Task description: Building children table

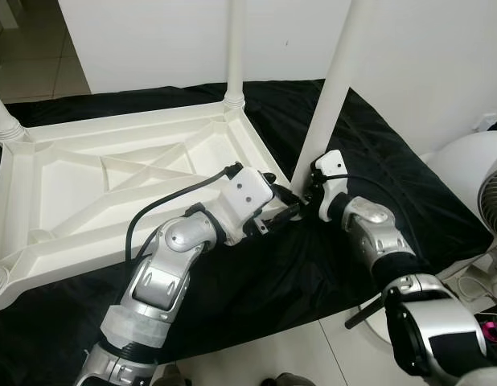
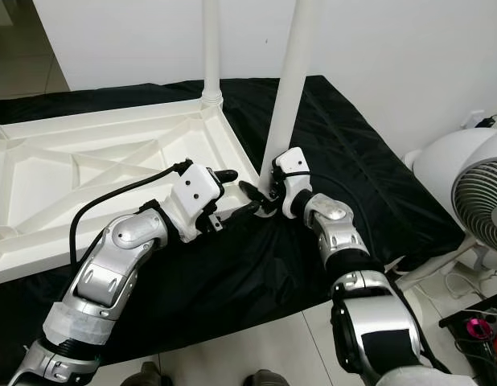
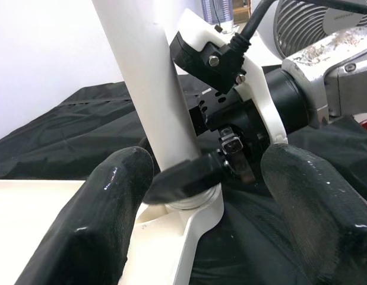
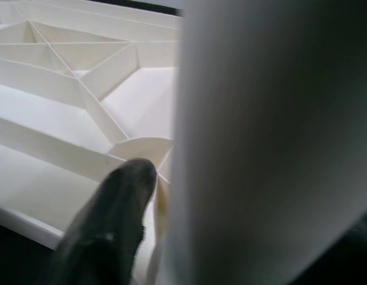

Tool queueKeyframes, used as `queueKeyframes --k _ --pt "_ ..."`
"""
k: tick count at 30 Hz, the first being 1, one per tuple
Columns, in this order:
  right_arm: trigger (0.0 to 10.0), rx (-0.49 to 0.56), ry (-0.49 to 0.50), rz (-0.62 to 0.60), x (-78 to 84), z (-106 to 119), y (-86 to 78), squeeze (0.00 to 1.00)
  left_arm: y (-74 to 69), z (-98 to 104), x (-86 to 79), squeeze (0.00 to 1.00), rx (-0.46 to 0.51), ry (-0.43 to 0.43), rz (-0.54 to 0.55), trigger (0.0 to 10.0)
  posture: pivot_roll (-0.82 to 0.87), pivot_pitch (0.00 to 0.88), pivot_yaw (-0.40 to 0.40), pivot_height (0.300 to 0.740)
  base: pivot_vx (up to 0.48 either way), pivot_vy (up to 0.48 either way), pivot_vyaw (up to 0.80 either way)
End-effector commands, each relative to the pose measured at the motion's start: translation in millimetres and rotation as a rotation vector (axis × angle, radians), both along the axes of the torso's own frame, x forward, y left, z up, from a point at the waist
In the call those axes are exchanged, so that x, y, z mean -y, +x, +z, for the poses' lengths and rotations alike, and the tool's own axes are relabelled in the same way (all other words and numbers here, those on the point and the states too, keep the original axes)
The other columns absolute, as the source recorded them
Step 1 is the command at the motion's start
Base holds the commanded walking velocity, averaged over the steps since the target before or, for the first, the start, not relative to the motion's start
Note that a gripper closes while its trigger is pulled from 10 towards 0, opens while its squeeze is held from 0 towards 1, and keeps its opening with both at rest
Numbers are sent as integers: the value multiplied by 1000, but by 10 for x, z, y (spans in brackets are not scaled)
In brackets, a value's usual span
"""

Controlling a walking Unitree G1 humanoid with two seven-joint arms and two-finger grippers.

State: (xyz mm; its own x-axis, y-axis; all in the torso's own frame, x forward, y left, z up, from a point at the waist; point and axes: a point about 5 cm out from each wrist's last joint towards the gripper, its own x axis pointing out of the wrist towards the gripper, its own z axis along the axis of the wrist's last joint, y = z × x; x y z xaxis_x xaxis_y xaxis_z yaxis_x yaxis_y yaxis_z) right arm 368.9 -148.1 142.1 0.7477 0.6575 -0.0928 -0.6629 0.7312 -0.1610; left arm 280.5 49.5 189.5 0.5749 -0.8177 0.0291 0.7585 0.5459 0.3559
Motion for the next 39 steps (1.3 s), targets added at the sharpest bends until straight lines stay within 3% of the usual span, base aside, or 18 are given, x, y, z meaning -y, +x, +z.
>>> queueKeyframes --k 1,10,11,13,14,25,30,32,36,39 --pt "0 -41 -35 28 -31 -86 -16 0 47 29 -17 0 25 -12 73 10000 -12 0 -19 740 0 0 0" --pt "0 -79 -27 42 1 -190 -64 0 30 26 -21 0 22 -14 73 10000 -11 0 -14 740 0 0 0" --pt "1569 -74 -30 16 23 -202 -63 0 28 23 -19 0 20 -14 70 10000 -14 0 -14 740 0 0 0" --pt "1569 -69 -34 -3 39 -207 -58 0 26 23 -17 0 19 -13 69 10000 -15 0 -14 740 0 0 0" --pt "10000 -69 -25 -26 51 -214 -54 0 24 22 -15 0 18 -13 67 10000 -18 0 -12 740 0 0 0" --pt "10000 -47 12 -243 34 -215 -8 0 11 10 -2 0 12 -15 60 10000 -24 6 -12 740 0 0 0" --pt "10000 -48 61 -329 -60 -203 -7 0 2 4 -2 0 7 -16 59 10000 -24 13 -14 740 0 0 0" --pt "10000 -50 101 -419 -186 -192 -18 0 -7 -4 -1 0 3 -16 59 10000 -22 16 -17 740 0 0 0" --pt "10000 -53 124 -488 -286 -188 -34 0 -12 -7 -1 0 1 -16 60 10000 -17 18 -22 740 0 0 0" --pt "10000 -55 146 -653 -356 -192 -53 0 -18 -11 -4 0 -1 -17 64 10000 -17 18 -22 740 0 0 0"
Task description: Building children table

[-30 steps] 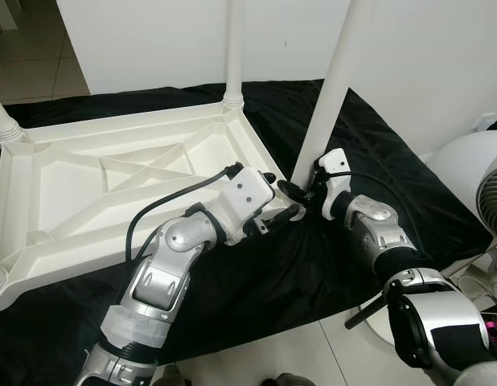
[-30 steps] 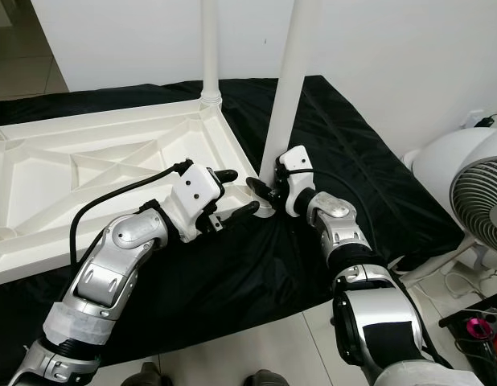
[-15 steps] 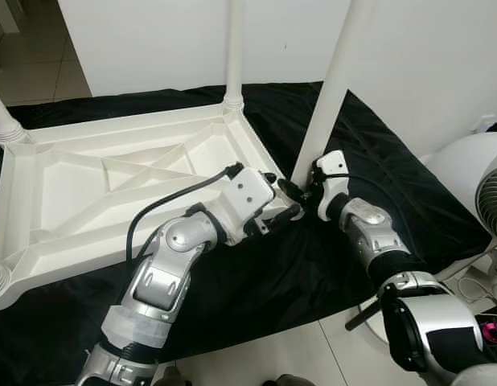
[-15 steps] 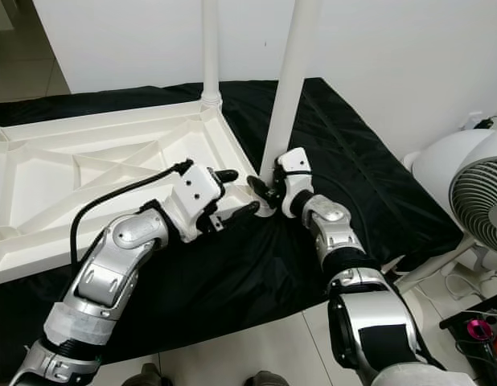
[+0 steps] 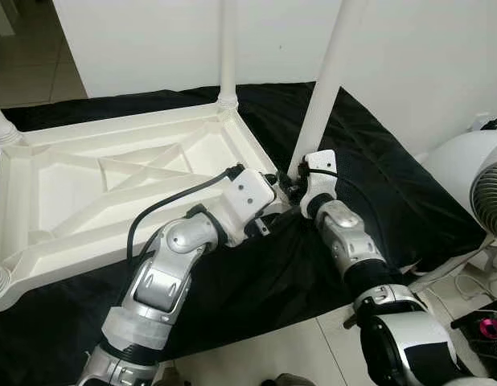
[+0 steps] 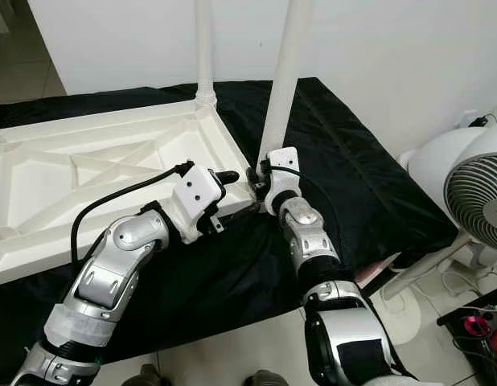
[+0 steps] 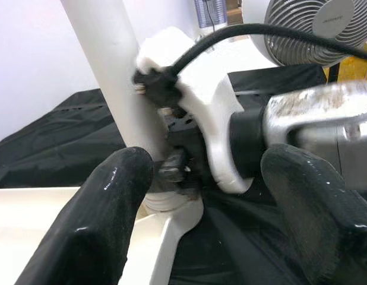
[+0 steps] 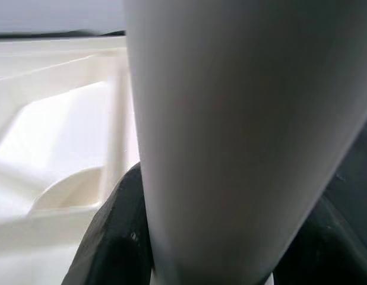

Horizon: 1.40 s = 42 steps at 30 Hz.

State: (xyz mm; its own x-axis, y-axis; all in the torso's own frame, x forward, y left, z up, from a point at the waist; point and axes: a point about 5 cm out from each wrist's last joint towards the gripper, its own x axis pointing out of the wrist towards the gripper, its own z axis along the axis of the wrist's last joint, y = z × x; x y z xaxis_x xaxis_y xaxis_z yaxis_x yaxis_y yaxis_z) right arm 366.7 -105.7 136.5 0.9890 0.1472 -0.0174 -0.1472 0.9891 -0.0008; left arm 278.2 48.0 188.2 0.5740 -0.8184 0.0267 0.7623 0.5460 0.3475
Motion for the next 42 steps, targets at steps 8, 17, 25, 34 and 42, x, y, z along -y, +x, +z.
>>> queueKeyframes --k 8,17,25,34,42 --pt "10000 -29 33 -151 -101 -85 -115 0 -6 -10 -19 0 5 -13 68 10000 -7 14 -34 740 0 0 0" --pt "10000 -11 58 -161 -68 -29 -156 1000 -9 -9 -33 0 7 -10 74 10000 2 7 -36 740 0 0 0" --pt "10000 74 88 -106 -43 92 -210 1000 -5 -4 -39 0 12 -7 75 10000 2 0 -35 740 0 0 0" --pt "10000 75 127 66 97 94 -325 0 -4 -4 -31 0 14 -7 72 10000 -7 0 -34 740 0 0 0" --pt "10000 107 -19 296 319 79 -403 0 9 0 -16 0 14 -8 66 10000 -22 0 -25 740 0 0 0"
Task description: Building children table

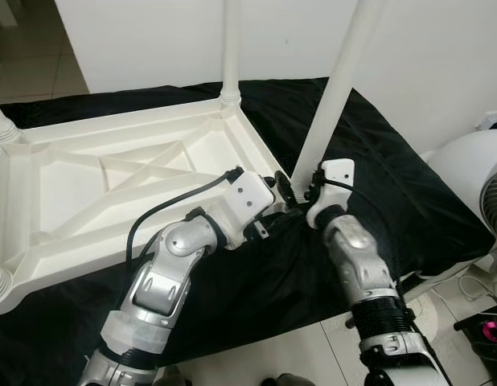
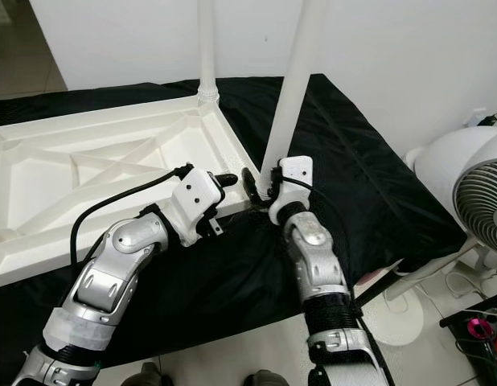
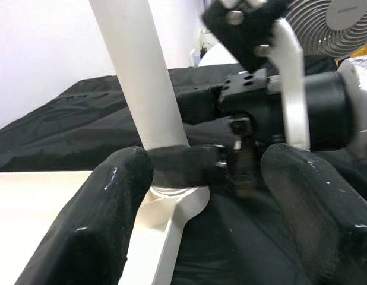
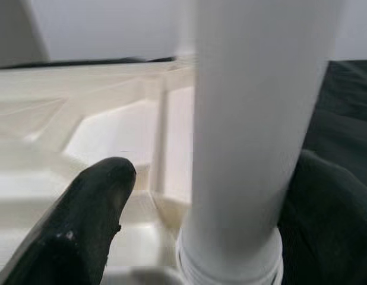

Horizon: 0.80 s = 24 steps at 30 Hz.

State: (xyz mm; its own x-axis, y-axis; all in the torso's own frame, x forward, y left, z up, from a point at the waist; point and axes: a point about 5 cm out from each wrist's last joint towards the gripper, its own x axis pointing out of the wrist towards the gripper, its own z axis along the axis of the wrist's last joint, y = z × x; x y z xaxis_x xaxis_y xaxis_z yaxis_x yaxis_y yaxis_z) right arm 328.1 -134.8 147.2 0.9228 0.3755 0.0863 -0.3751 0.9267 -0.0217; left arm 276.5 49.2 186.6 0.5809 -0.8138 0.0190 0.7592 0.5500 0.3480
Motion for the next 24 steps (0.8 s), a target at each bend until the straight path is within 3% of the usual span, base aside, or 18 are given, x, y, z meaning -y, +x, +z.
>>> queueKeyframes --k 1,2,8,9,16,18,24 --pt "10000 4 -29 57 28 -28 -17 0 26 16 -4 0 19 -15 57 10000 -22 0 -25 740 0 0 0" --pt "10000 6 -77 113 98 -52 14 0 36 20 1 0 20 -15 55 10000 -26 0 -19 740 0 0 0" --pt "10000 -3 -123 178 168 -70 87 0 49 28 5 0 21 -15 52 10000 -29 0 -14 740 0 0 0" --pt "10000 -2 -200 228 174 -1 239 0 62 40 5 0 25 -15 53 10000 -20 0 -16 740 0 0 0" --pt "10000 -5 -218 240 176 36 288 0 65 46 4 0 27 -16 55 10000 -20 0 -16 740 0 0 0" --pt "10000 -17 -257 280 143 96 375 0 71 54 -21 0 30 -18 69 10000 -5 0 -21 740 0 0 0" --pt "10000 -36 -315 328 95 96 423 0 77 59 -32 0 32 -18 75 10000 -6 0 -18 740 0 0 0"
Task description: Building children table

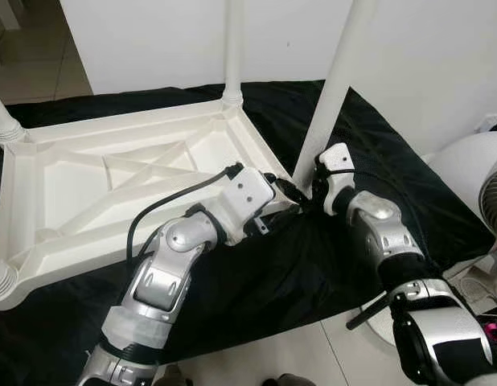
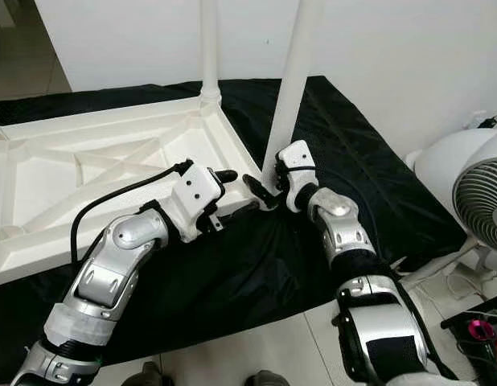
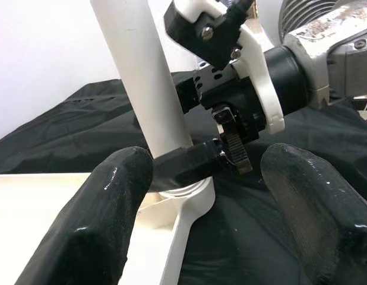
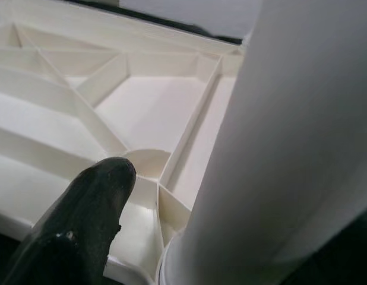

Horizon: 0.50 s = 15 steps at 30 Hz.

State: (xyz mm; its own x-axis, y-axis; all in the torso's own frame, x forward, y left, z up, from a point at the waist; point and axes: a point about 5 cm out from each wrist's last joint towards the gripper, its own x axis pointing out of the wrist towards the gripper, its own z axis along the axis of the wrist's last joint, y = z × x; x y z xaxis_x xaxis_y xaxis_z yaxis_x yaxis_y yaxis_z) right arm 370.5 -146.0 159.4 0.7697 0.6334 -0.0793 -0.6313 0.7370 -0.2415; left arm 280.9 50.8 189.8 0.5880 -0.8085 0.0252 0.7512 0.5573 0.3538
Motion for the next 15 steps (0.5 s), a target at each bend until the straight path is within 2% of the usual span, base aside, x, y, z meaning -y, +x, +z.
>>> queueKeyframes --k 1,9,10,11,15 --pt "10000 -15 -61 39 -30 -36 24 0 38 30 -14 0 24 -18 66 10000 -8 0 -14 740 0 0 0" --pt "10000 -44 -98 14 -46 -103 80 0 43 36 -7 0 28 -15 61 10000 -8 0 -14 740 0 0 0" --pt "4706 -55 -94 8 -43 -130 79 0 42 37 -6 0 28 -15 61 10000 -4 0 -13 740 0 0 0" --pt "0 -71 -86 8 -39 -168 66 0 41 37 -7 0 27 -15 61 10000 -4 0 -13 740 0 0 0" --pt "0 -94 -77 12 -16 -233 39 0 38 34 -13 0 25 -15 63 10000 -4 0 -14 740 0 0 0"
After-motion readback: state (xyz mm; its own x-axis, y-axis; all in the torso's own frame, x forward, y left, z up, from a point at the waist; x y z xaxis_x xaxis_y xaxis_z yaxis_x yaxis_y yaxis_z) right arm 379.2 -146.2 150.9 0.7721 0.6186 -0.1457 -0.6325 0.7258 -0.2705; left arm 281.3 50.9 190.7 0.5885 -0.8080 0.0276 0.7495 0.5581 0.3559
